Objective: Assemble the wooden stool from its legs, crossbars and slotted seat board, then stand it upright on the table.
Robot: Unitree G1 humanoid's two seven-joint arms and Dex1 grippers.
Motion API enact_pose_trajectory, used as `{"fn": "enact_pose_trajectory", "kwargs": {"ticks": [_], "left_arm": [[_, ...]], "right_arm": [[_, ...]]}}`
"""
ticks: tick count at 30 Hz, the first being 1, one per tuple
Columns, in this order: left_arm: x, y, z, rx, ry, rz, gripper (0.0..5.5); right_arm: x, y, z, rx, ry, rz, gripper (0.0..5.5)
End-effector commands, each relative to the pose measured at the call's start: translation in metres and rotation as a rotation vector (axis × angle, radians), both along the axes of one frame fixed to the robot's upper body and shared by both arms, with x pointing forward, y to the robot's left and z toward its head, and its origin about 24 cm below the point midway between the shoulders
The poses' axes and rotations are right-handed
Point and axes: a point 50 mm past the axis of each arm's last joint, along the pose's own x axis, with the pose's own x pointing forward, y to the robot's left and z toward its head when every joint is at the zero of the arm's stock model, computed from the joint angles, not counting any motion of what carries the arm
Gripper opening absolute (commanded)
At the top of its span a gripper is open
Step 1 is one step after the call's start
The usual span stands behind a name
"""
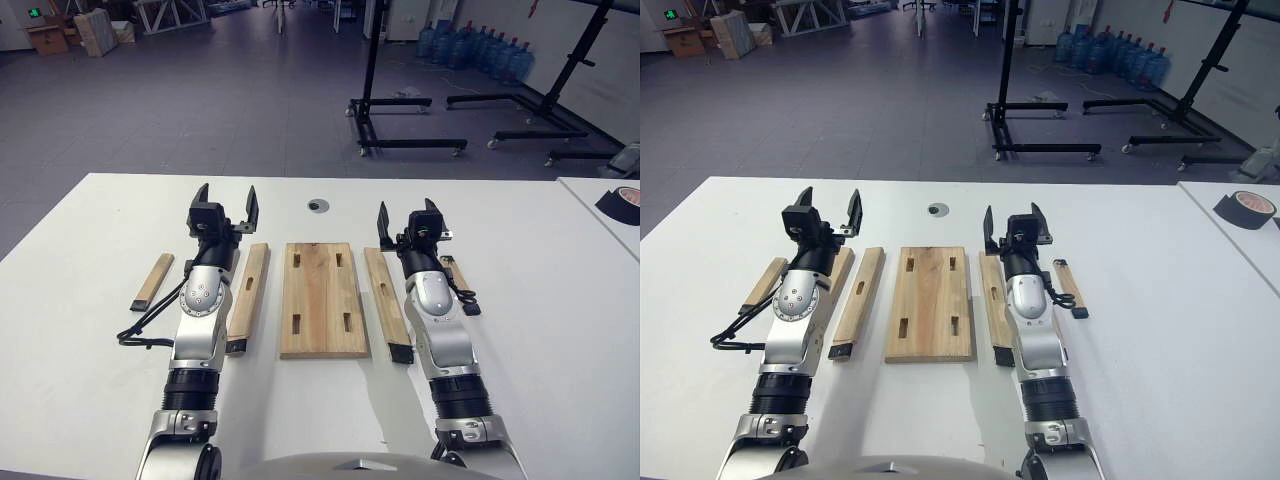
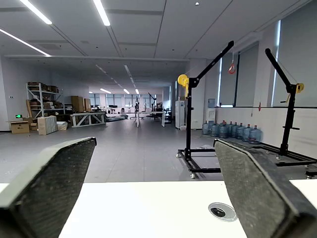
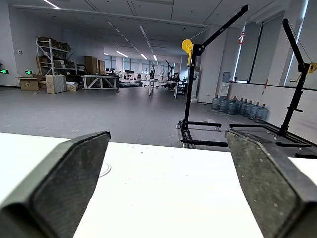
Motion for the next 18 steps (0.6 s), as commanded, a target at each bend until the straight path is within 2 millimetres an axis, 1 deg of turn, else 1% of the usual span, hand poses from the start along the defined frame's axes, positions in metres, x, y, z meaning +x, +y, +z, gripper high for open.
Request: {"fn": "enact_pose_trajectory", "kwargs": {"ticks": [1, 14, 18], "left_arm": [[0.0052, -0.0013, 0.0040, 0.007, -0.008, -0.007, 4.35], [0.0056, 0.0021, 0.0059, -0.005, -0.012, 0.002, 4.35], [0.0045, 0.0038, 0.0015, -0.013, 0.014, 0.010, 4.35]], "right_arm": [[0.0025, 0.0009, 0.0047, -0.008, -0.020, 0.004, 4.27], [0.0039, 0.0019, 0.0066, -0.006, -0.023, -0.005, 4.27], [0.0021, -0.0022, 0.0027, -0.003, -0.010, -0.032, 4.27]]}}
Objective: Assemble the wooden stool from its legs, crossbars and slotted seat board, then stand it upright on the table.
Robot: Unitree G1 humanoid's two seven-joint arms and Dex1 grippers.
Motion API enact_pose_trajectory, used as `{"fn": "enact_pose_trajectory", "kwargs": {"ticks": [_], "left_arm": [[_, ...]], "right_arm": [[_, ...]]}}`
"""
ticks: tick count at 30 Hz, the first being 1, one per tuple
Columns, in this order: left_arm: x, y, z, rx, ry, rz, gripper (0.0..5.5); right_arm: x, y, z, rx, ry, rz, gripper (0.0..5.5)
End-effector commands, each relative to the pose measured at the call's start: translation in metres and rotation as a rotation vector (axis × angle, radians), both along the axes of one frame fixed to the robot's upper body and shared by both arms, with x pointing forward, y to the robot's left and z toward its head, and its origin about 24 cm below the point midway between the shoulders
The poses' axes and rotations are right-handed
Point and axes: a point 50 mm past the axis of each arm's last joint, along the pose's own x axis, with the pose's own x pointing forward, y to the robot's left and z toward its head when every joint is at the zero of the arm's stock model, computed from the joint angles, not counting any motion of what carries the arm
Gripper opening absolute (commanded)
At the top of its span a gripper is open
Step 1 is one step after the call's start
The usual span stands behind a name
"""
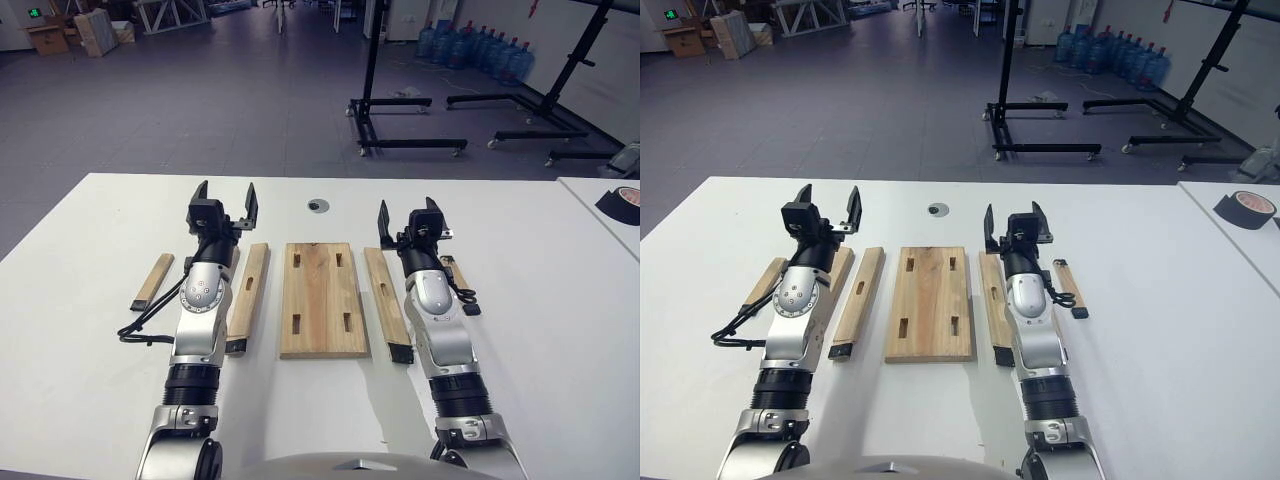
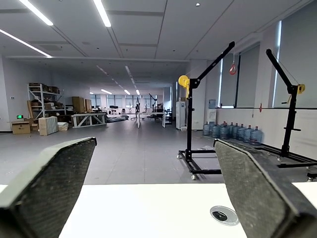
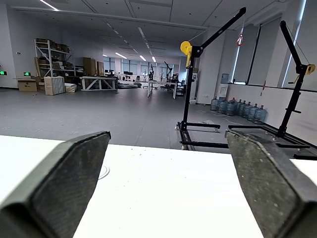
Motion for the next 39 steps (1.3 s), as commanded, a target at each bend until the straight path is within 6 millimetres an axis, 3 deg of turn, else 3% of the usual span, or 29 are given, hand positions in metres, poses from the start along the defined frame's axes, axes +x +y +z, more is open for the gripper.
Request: {"fn": "enact_pose_trajectory", "kwargs": {"ticks": [1, 14, 18, 39], "left_arm": [[0.000, 0.002, -0.003, 0.001, 0.027, 0.002, 4.35], [0.003, -0.002, -0.011, 0.033, 0.067, 0.007, 4.35], [0.002, -0.005, -0.008, 0.055, 0.040, -0.016, 4.35], [0.000, -0.002, -0.012, 0.054, 0.038, -0.021, 4.35]], "right_arm": [[0.001, -0.001, 0.000, -0.010, 0.002, -0.024, 4.27], [0.006, -0.005, 0.003, -0.091, 0.019, -0.067, 4.27], [0.006, 0.004, 0.000, -0.150, 0.033, 0.042, 4.27], [0.007, -0.012, -0.008, -0.054, 0.086, 0.009, 4.27]]}}
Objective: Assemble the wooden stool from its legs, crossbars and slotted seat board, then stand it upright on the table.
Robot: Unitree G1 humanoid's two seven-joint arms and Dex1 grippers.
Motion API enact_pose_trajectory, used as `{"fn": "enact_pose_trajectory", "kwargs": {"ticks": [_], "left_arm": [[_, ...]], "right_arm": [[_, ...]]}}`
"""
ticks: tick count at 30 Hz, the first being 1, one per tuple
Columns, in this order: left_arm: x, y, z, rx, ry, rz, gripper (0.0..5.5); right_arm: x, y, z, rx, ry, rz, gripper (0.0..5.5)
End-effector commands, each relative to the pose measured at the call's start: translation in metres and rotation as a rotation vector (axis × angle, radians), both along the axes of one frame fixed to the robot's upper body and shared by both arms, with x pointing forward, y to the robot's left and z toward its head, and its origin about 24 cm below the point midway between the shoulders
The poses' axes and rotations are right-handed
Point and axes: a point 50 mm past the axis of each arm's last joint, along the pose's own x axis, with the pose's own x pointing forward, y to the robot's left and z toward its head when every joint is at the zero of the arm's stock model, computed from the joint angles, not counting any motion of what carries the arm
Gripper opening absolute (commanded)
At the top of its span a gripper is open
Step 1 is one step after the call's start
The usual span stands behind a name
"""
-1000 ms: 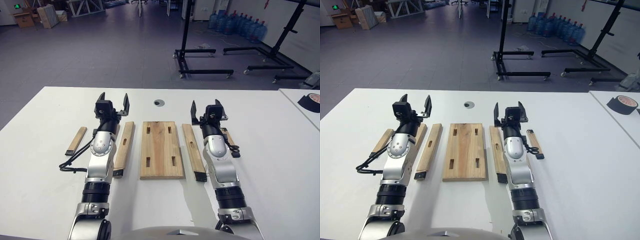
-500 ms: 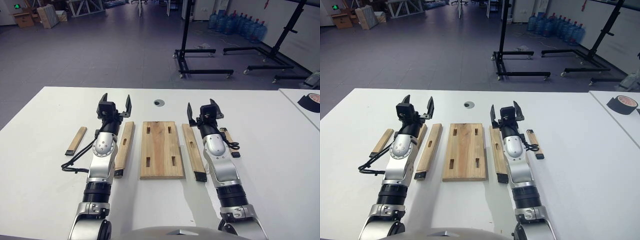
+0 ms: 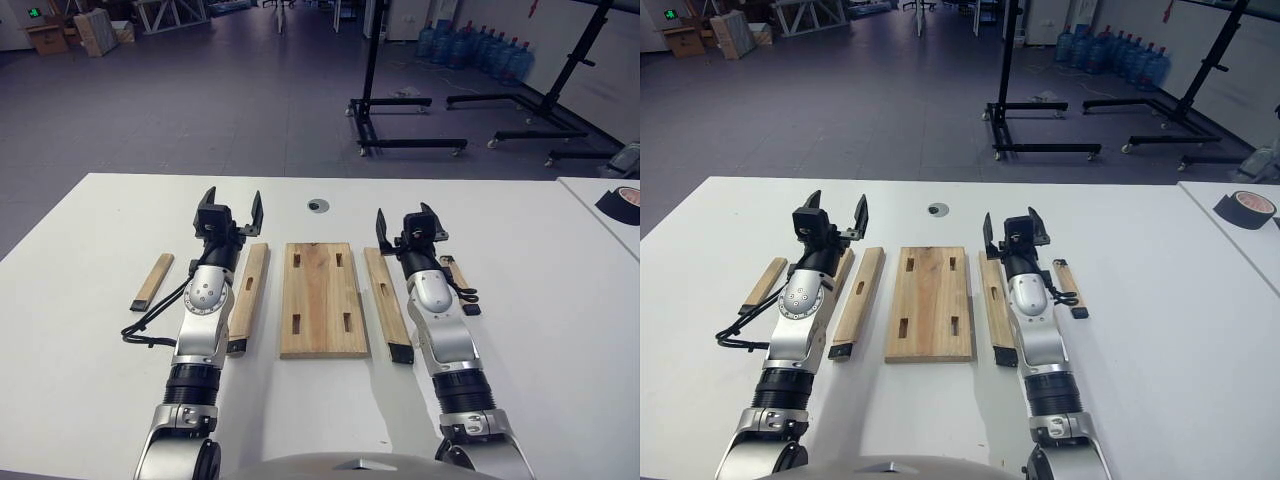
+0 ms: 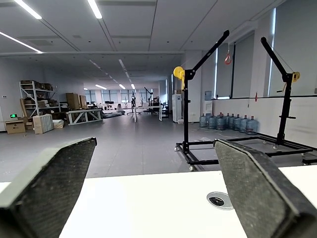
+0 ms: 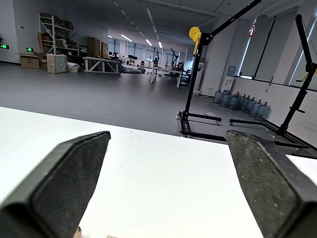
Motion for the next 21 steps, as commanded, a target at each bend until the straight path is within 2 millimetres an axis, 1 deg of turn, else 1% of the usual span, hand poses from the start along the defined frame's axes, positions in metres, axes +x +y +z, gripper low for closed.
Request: {"fn": "enact_pose_trajectory", "kwargs": {"ticks": [1, 3, 6, 8, 10, 11, 14, 16, 18, 21], "left_arm": [[-0.002, 0.001, 0.000, -0.001, -0.001, 0.005, 4.35], [-0.004, 0.002, 0.002, -0.008, -0.009, 0.009, 4.35], [-0.010, 0.004, 0.002, -0.013, -0.013, 0.018, 4.35], [-0.014, 0.006, 0.002, -0.018, -0.013, 0.026, 4.35], [-0.018, 0.009, 0.003, -0.029, -0.016, 0.037, 4.35], [-0.019, 0.010, 0.003, -0.034, -0.016, 0.042, 4.35], [-0.024, 0.014, 0.004, -0.051, -0.015, 0.061, 4.35], [-0.026, 0.015, 0.003, -0.058, -0.013, 0.074, 4.35], [-0.028, 0.015, 0.002, -0.066, -0.011, 0.079, 4.35], [-0.029, 0.014, 0.002, -0.076, -0.011, 0.085, 4.35]], "right_arm": [[0.001, -0.011, 0.003, 0.022, 0.011, -0.041, 4.27], [-0.004, -0.023, 0.001, 0.074, 0.048, -0.075, 4.27], [-0.020, -0.052, -0.005, 0.138, 0.110, -0.174, 4.27], [-0.037, -0.074, -0.018, 0.156, 0.185, -0.232, 4.27], [-0.054, -0.092, -0.027, 0.153, 0.247, -0.269, 4.27], [-0.061, -0.097, -0.029, 0.145, 0.272, -0.271, 4.27], [-0.078, -0.105, -0.037, 0.128, 0.346, -0.238, 4.27], [-0.085, -0.111, -0.043, 0.121, 0.392, -0.217, 4.27], [-0.089, -0.116, -0.049, 0.120, 0.435, -0.191, 4.27], [-0.092, -0.116, -0.057, 0.142, 0.492, -0.144, 4.27]]}}
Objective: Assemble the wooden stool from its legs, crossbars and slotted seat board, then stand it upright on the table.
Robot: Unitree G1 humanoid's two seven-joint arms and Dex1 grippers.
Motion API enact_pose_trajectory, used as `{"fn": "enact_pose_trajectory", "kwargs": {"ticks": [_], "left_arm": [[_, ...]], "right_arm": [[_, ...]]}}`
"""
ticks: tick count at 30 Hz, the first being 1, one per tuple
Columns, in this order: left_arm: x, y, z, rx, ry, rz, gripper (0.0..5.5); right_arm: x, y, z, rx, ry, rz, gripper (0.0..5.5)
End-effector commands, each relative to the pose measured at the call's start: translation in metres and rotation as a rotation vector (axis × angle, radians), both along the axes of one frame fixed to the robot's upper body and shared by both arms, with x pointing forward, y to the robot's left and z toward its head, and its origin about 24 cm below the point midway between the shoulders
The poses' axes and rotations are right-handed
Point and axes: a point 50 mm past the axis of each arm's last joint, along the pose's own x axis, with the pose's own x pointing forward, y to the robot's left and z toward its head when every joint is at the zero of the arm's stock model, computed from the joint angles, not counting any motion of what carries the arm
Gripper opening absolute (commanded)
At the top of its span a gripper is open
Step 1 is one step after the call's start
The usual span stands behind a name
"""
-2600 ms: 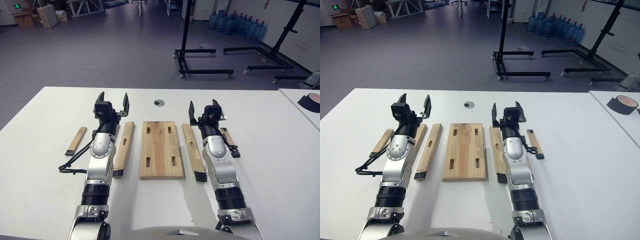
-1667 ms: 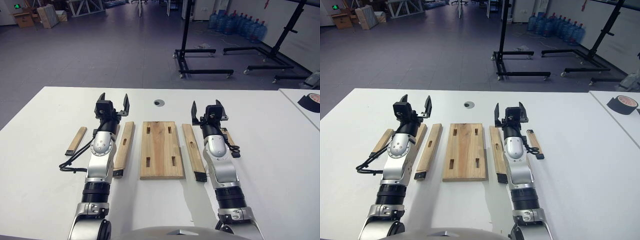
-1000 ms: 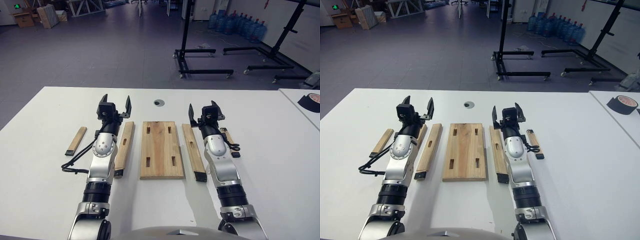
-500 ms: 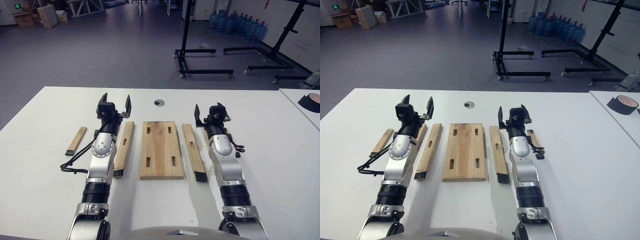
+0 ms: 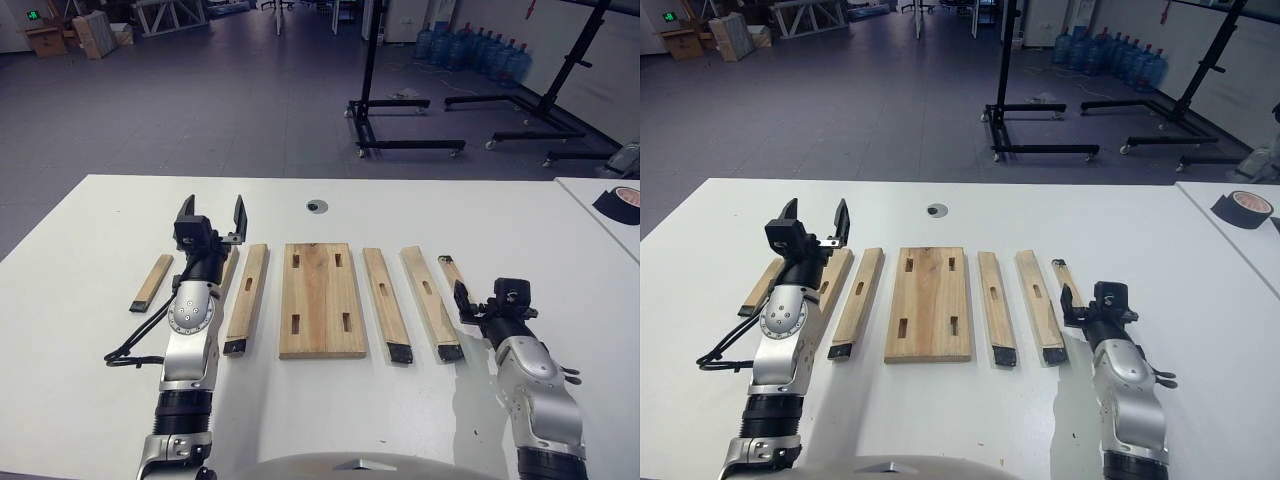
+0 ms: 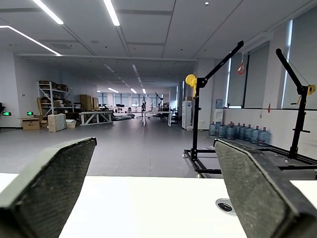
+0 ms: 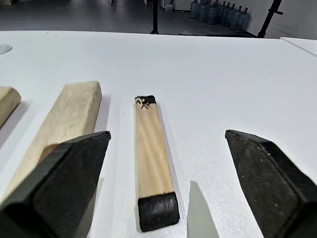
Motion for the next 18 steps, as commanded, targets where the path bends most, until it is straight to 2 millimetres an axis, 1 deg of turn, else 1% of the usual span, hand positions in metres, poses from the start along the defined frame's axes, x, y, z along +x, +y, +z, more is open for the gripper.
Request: {"fn": "enact_pose_trajectory", "kwargs": {"ticks": [1, 3, 6, 7, 9, 10, 12, 18], "left_arm": [[-0.001, 0.000, -0.002, -0.016, 0.016, 0.013, 4.35], [0.000, 0.000, -0.001, -0.020, 0.015, 0.012, 4.35], [0.002, -0.001, -0.001, -0.023, 0.015, 0.003, 4.36], [0.004, 0.000, -0.001, -0.023, 0.015, 0.001, 4.36], [0.006, 0.002, 0.001, -0.019, 0.005, 0.010, 4.36], [0.007, 0.006, 0.001, -0.028, 0.003, 0.026, 4.36], [0.006, 0.010, 0.000, -0.032, 0.003, 0.040, 4.36], [0.007, 0.009, 0.000, -0.038, 0.001, 0.039, 4.36]], "right_arm": [[-0.005, -0.002, -0.013, 0.057, 0.088, 0.035, 4.27], [-0.007, -0.002, -0.022, 0.088, 0.144, 0.042, 4.27], [-0.010, -0.010, -0.038, 0.092, 0.226, 0.011, 3.73], [-0.010, -0.014, -0.043, 0.094, 0.250, -0.008, 3.67], [-0.009, -0.016, -0.050, 0.102, 0.286, -0.016, 3.22], [-0.009, -0.014, -0.051, 0.100, 0.300, -0.002, 3.08], [-0.009, -0.009, -0.054, 0.092, 0.318, 0.037, 2.61], [-0.007, -0.006, -0.056, 0.080, 0.337, 0.067, 1.43]]}}
